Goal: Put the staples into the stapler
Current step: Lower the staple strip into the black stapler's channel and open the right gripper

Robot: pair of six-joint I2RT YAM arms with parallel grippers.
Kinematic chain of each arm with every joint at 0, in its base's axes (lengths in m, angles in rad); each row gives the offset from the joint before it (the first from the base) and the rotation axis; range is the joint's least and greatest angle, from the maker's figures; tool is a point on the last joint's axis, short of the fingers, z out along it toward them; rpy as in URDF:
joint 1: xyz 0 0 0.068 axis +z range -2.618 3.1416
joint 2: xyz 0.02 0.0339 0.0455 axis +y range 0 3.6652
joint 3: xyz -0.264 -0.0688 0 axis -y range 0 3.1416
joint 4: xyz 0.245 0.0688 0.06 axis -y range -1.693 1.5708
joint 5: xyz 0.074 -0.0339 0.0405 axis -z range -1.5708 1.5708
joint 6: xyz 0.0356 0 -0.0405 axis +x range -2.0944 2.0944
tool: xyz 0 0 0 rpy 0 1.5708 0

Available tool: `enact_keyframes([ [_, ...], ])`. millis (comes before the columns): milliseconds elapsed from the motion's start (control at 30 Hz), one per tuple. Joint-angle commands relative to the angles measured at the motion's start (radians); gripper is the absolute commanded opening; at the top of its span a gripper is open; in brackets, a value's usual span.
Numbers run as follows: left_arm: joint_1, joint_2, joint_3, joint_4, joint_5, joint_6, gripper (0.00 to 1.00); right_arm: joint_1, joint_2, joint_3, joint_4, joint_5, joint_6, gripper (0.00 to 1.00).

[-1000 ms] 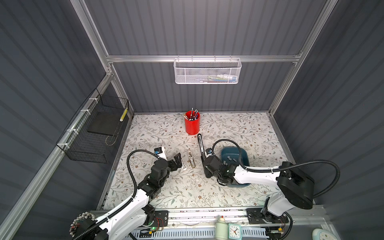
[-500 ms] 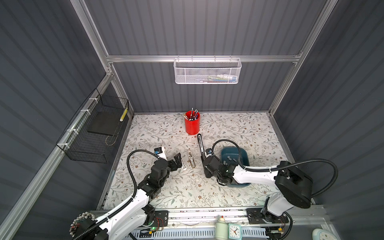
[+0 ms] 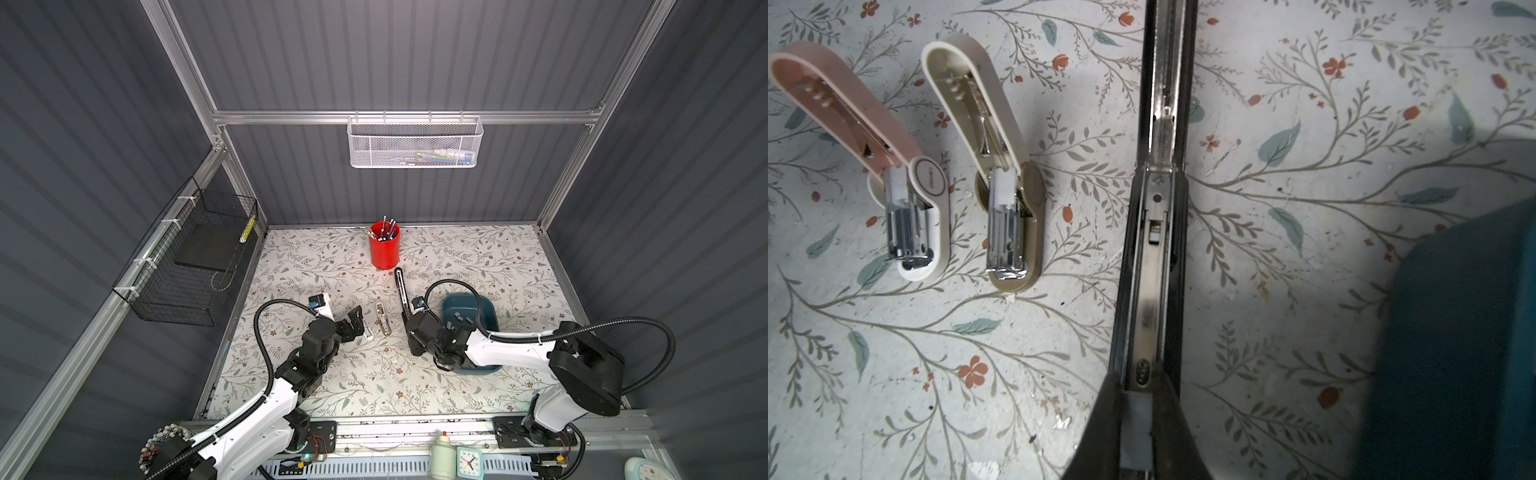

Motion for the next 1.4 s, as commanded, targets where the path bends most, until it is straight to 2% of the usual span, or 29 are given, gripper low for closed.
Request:
enact_keyframes([
  [0, 0.002, -0.011, 0.033, -0.005, 0.006, 0.012, 1.00, 0.012, 0.006, -0.021, -0.061, -0.013, 0.036, 0.16],
  [300, 0.002, -0.013, 0.033, -0.008, 0.006, 0.013, 1.00, 0.033, 0.015, -0.018, -0.093, 0.008, 0.050, 0.23],
  [633, 0.002, -0.014, 0.035, -0.010, 0.007, 0.011, 1.00, 0.068, 0.070, 0.054, -0.209, 0.113, 0.073, 0.34],
  [933, 0.002, -0.018, 0.037, -0.013, 0.005, 0.011, 1.00, 0.096, 0.085, 0.089, -0.247, 0.169, 0.083, 0.37],
  [1100, 0.002, -0.017, 0.038, -0.014, 0.006, 0.012, 1.00, 0.101, 0.020, 0.080, -0.238, 0.172, 0.067, 0.45],
  [1367, 0.002, -0.005, 0.051, -0.033, -0.006, 0.017, 1.00, 0.099, -0.215, 0.016, -0.269, 0.206, 0.054, 0.48],
])
